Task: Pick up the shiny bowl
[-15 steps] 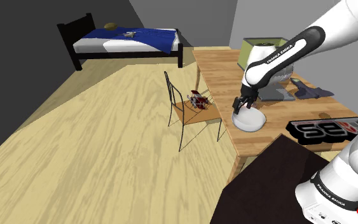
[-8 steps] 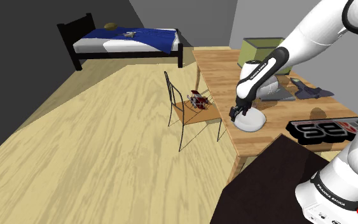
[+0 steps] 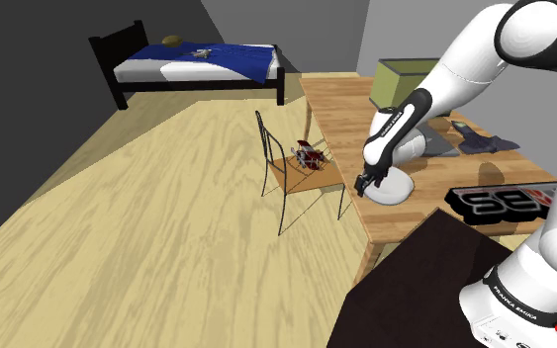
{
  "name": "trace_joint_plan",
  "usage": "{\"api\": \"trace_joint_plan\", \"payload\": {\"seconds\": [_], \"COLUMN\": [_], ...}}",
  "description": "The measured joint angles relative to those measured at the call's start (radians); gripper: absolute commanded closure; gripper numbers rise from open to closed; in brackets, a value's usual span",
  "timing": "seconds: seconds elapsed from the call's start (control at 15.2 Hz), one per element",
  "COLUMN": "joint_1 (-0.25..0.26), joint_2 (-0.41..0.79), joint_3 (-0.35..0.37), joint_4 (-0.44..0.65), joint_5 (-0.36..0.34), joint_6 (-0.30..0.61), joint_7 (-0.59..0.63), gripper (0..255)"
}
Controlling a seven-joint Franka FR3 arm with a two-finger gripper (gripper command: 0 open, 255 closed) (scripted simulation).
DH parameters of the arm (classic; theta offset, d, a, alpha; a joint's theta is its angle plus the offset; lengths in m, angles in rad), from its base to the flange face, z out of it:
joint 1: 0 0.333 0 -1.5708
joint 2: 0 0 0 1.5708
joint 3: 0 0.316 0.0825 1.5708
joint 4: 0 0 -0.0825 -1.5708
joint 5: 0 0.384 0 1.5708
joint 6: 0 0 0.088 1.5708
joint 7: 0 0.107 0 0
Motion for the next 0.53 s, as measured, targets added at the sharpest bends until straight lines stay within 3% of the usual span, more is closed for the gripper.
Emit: {"api": "trace_joint_plan", "payload": {"seconds": [0.07,0.13,0.53], "joint_1": [-0.002,-0.003,-0.004], "joint_2": [0.009,0.014,0.017], "joint_3": [0.002,0.003,0.004], "joint_4": [0.001,0.003,0.006], "joint_5": [0.002,0.003,0.004], "joint_6": [0.008,0.010,0.012], "joint_7": [-0.001,-0.002,-0.004], "gripper": [0,255,255]}}
